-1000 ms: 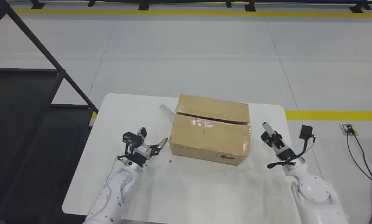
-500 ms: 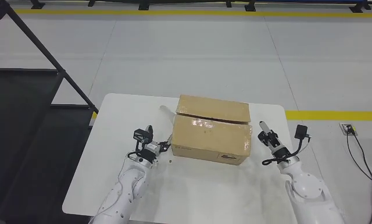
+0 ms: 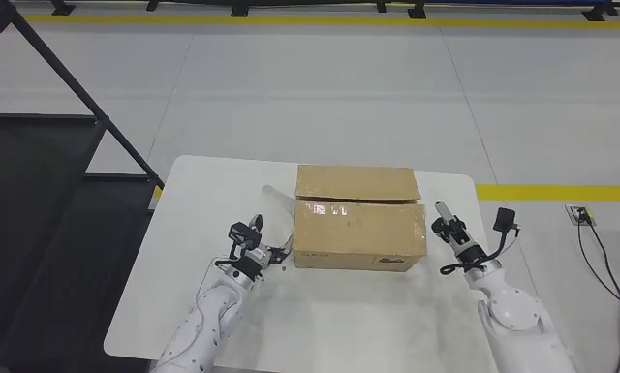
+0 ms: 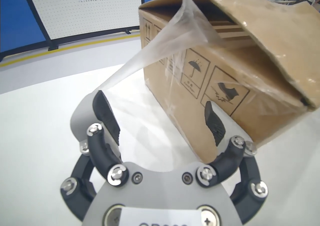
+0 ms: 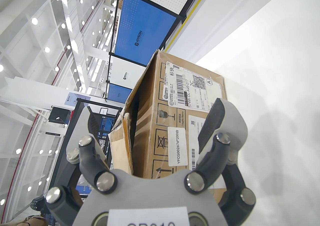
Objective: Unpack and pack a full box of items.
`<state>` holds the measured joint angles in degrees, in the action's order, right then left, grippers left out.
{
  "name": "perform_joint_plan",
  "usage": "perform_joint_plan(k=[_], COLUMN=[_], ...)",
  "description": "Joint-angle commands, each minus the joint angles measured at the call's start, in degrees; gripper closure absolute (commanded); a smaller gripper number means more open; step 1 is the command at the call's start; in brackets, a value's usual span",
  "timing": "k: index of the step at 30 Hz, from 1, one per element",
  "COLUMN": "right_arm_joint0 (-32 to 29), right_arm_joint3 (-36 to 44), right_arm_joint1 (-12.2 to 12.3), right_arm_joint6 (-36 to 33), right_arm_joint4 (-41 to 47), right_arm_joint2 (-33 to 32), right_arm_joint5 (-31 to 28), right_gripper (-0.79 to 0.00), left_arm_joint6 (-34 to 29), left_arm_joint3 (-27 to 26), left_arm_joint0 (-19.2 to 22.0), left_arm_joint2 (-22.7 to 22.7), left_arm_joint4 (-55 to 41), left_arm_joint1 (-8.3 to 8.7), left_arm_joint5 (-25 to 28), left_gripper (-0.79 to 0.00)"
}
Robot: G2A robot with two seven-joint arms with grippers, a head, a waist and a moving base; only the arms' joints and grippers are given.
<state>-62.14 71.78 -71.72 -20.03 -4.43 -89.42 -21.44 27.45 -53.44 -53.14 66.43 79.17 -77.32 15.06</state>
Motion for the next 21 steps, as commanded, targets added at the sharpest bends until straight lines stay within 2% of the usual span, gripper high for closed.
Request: perform_joint_plan(k=[1,9,17,21], right_arm_joint0=[-0.2,-1.3,-2.9,-3.4], right_arm_joint3=[0.1,0.8,1.9,2.3], right_arm_joint1=[0.1,0.4,0.8,0.9], right_arm_joint6=[0.0,0.2,0.7,0.8], right_arm_joint4=[0.3,1.1,1.4,1.7], right_arm_joint2=[-0.3,-1.3,-2.4,-2.9], right_arm_joint5=[-0.2,-0.4,-0.3,-0.2], right_gripper=[-0.785,-0.785,-0.785,-0.785], left_arm_joint6=[-1.0,-3.0,-3.4,-3.6], left_arm_joint3=[0.3,2.5,10.0,14.4], left_arm_joint0=[0.3,3.7,9.6,12.6], left_arm_joint2=[0.8,-1.2,-5.8,-7.9], left_arm_joint4=[-1.3,2.6,8.7,10.1], left_arm_joint1=[-0.16,-1.32,-3.47,-4.78], left_arm_joint5=[-3.5,-14.9,-25.4,-28.1], left_gripper=[-0.785,-0.785,-0.785,-0.785])
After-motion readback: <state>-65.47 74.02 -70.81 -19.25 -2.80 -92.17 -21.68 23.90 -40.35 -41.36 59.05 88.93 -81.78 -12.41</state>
